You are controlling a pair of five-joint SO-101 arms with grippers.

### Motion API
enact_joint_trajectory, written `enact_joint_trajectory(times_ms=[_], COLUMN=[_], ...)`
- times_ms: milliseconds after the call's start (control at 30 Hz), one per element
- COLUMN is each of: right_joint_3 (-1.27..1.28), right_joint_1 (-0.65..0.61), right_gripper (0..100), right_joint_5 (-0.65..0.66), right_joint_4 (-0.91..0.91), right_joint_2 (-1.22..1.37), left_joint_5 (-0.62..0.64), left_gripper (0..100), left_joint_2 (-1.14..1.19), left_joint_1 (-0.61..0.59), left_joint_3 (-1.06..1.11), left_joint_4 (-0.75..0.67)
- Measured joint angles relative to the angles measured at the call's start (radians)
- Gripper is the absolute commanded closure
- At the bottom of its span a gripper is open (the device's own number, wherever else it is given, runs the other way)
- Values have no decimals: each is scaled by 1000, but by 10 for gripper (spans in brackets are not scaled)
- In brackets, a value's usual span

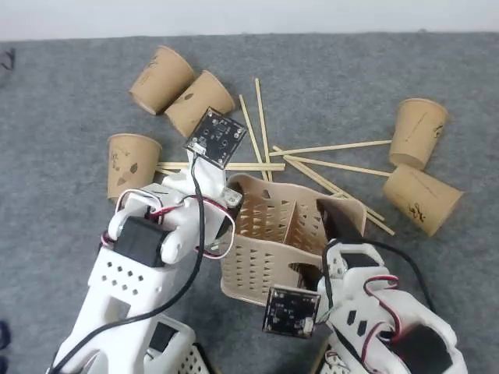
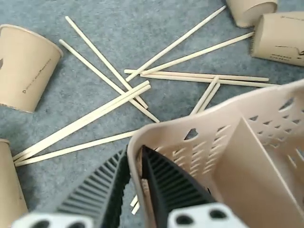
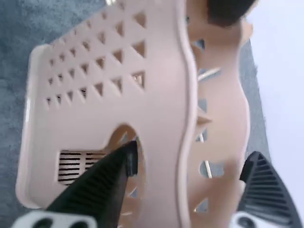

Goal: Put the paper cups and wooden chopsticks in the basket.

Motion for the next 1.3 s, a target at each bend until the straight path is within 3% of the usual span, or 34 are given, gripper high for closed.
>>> enact_joint_trajectory(times_ms=[267,667,900,1100,1300], right_joint_3=[-147,-420,-451,-454,-466], right_joint_1=[-120,-101,245,591,721], right_gripper=[648,649,649,649,649], right_joint_5=[-78,-86,-106,-299,-477], right_joint_4=[75,235,58,-180,-249], right_joint_2=[2,0,0,0,74], left_joint_5=[2,2,0,-106,-255], left_gripper=[990,990,990,989,989], left_joint_2=[0,0,0,-2,-5], left_joint_1=[-20,-21,-26,-31,-31], left_joint_3=[14,14,6,2,-3], left_joint_4=[-17,-15,37,84,147])
